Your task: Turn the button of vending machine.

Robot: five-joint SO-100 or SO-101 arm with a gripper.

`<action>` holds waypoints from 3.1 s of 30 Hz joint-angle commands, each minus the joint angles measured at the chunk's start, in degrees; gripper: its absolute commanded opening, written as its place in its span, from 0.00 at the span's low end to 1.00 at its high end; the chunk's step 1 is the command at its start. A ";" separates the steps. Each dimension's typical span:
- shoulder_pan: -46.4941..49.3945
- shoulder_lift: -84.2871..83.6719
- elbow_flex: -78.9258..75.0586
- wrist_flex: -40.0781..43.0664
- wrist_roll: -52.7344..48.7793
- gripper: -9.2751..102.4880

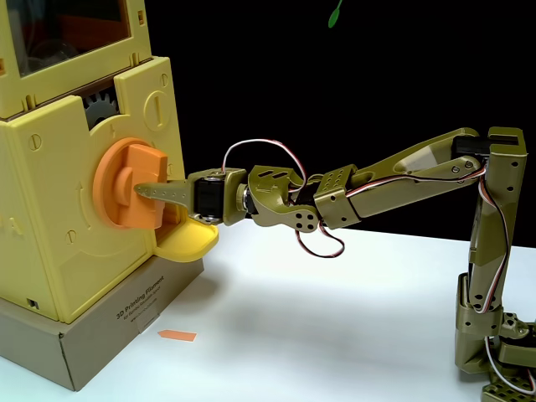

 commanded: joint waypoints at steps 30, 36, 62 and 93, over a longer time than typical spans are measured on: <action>-1.41 5.62 1.23 -4.13 141.50 0.07; -1.05 6.59 1.85 -4.13 152.84 0.07; -4.22 10.90 5.27 -3.08 147.48 0.37; -3.25 33.84 19.25 26.98 0.53 0.44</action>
